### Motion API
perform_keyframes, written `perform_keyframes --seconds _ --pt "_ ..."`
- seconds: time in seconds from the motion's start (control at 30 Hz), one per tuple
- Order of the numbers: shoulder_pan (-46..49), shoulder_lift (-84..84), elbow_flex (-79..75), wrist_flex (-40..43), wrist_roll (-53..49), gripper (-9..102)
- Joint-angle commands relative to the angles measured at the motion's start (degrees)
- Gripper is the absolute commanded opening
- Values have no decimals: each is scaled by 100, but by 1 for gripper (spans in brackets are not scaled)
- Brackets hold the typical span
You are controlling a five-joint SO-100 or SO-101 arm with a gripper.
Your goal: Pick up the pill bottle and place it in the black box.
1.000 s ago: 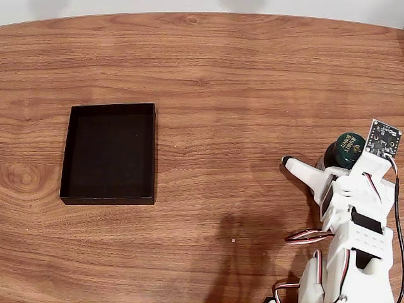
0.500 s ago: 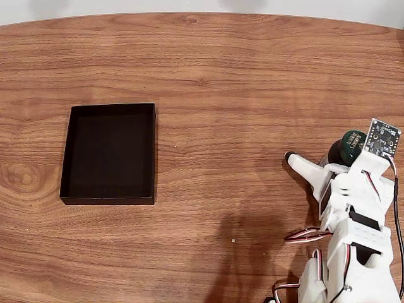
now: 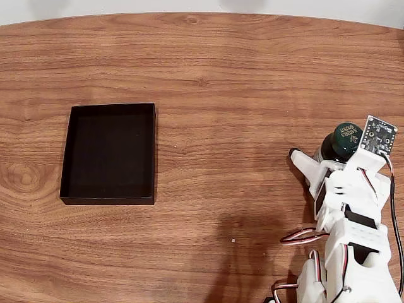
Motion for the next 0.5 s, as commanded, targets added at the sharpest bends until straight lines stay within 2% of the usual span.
perform_keyframes --seconds 0.0,0.33,0.47 --pt "-62 62 -202 -114 -105 36" --pt "-158 211 -193 -18 -167 34" --pt "-158 176 -193 -9 -97 45"
